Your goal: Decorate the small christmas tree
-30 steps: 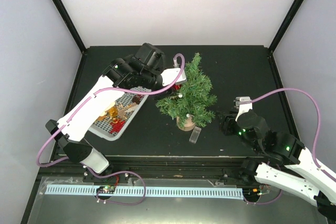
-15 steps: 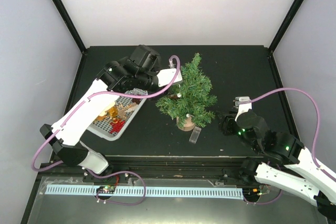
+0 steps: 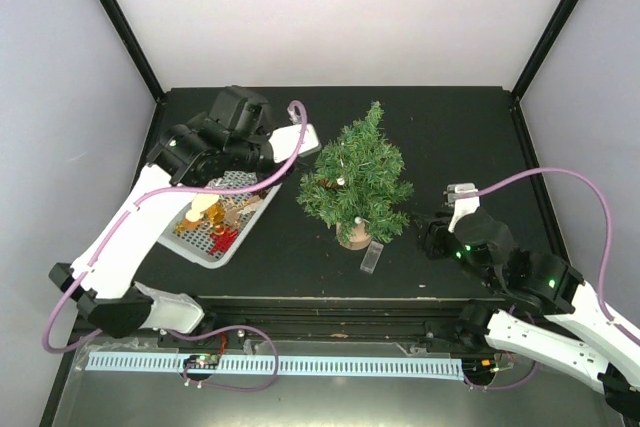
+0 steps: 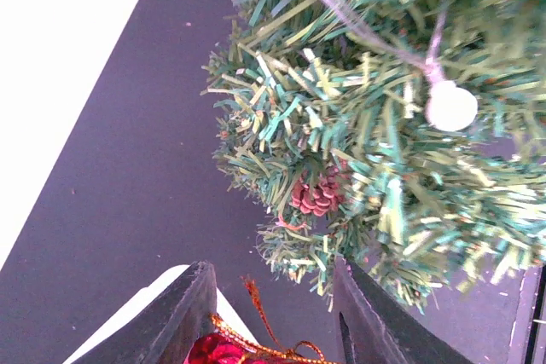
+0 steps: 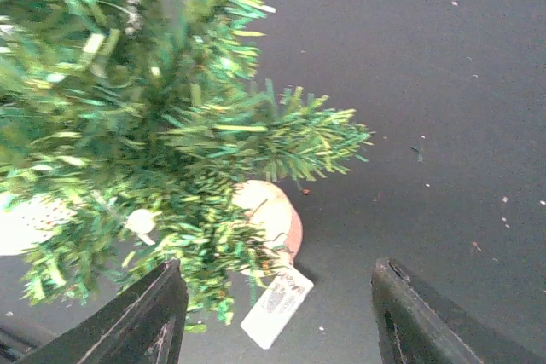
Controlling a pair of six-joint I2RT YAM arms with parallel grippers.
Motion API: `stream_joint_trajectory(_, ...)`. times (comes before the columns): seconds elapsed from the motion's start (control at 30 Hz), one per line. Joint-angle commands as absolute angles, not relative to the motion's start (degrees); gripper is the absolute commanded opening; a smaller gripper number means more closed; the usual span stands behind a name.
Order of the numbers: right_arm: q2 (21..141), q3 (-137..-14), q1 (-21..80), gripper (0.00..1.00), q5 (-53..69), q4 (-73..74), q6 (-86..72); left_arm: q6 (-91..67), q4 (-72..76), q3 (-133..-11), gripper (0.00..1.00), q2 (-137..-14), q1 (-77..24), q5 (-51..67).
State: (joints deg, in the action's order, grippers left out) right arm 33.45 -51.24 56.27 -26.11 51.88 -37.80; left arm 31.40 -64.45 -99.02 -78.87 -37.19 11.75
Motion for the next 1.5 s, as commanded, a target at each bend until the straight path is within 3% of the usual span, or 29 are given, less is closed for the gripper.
stream_joint_trajectory(0.0,33.1,-55.3,56.6,0.59,-16.8,48.6,-30.8,31.6,-65.1,-99.6,0.39,-74.1,-36.8,15.7)
stream_joint_trajectory(0.23,35.5,-62.2,56.7,0.59,10.8,39.6,-28.2,38.1,-72.5,-99.8,0.42,-69.8,-36.8,39.7)
stream_joint_trajectory(0.43,37.5,-60.5,56.9,0.61,20.8,24.0,-40.1,43.7,-76.5,-101.9,0.41,-67.8,-36.9,50.7)
stream_joint_trajectory(0.7,44.5,-58.1,61.6,0.65,16.8,6.9,-52.8,44.5,-77.5,-104.4,0.4,-66.1,-37.0,56.3)
stream_joint_trajectory(0.97,56.3,-64.5,67.2,0.67,10.4,1.3,-60.6,43.9,-76.4,-104.4,0.38,-63.5,-36.9,54.5)
stream_joint_trajectory(1.13,60.5,-64.1,67.8,0.69,11.6,-7.1,-66.5,43.3,-74.6,-102.2,0.37,-61.5,-36.9,51.9)
stream_joint_trajectory(1.47,65.7,-67.4,71.4,0.72,12.8,-10.3,-67.5,42.2,-71.1,-98.6,0.36,-59.8,-36.8,46.5)
